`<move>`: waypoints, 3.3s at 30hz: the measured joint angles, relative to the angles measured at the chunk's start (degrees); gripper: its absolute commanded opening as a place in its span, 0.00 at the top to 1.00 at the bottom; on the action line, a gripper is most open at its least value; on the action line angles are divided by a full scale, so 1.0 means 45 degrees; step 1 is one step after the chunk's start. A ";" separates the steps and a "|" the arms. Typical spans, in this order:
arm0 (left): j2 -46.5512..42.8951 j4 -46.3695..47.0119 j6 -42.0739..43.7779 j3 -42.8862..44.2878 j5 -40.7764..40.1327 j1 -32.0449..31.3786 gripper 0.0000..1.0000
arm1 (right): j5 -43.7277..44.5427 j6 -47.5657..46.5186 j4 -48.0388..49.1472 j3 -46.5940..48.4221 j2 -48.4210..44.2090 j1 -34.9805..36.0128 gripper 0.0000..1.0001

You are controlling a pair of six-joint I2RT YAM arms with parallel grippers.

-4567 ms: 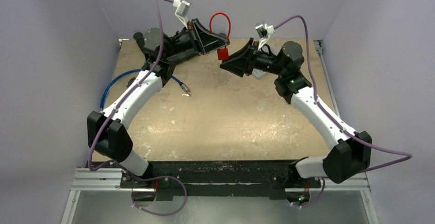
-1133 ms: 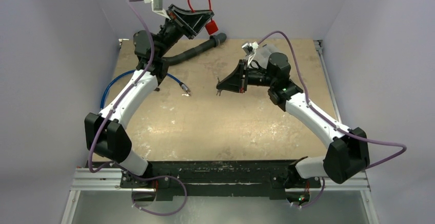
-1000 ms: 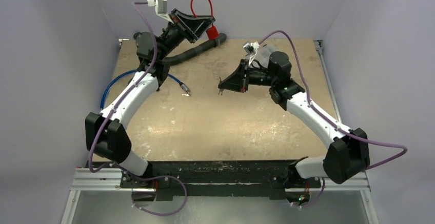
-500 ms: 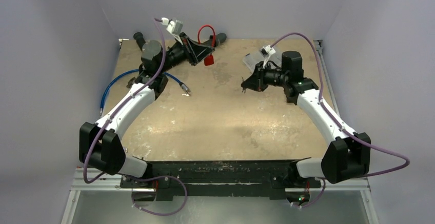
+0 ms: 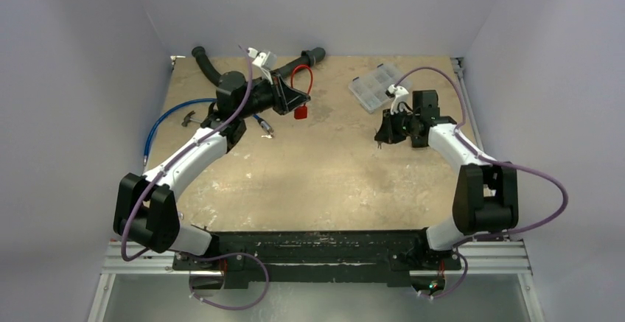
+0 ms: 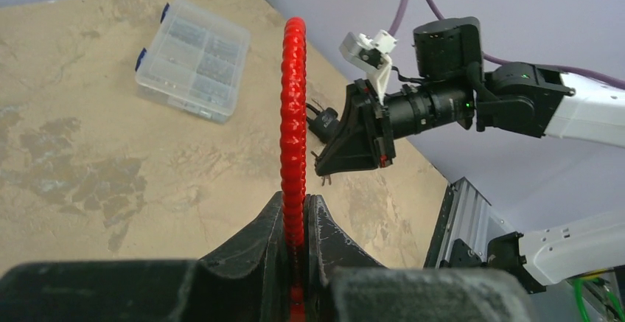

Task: Lock with the key
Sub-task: Place the key at the center of the board, then place the lock at the center of the board.

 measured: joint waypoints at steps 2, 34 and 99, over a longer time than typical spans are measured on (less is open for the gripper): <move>-0.0005 -0.0073 0.0000 -0.0117 -0.0034 -0.0092 1.00 | 0.0262 -0.0204 -0.0005 0.0015 0.0486 -0.0073 1.00; 0.0000 -0.0155 0.0083 -0.0335 -0.0291 -0.0175 1.00 | 0.2123 -0.1389 0.0389 0.1511 0.3662 -0.0908 0.51; 0.1316 -0.1477 -0.2506 0.0913 -0.5790 -0.1724 0.99 | 0.3638 0.5712 0.0680 0.5367 0.1258 0.6377 0.33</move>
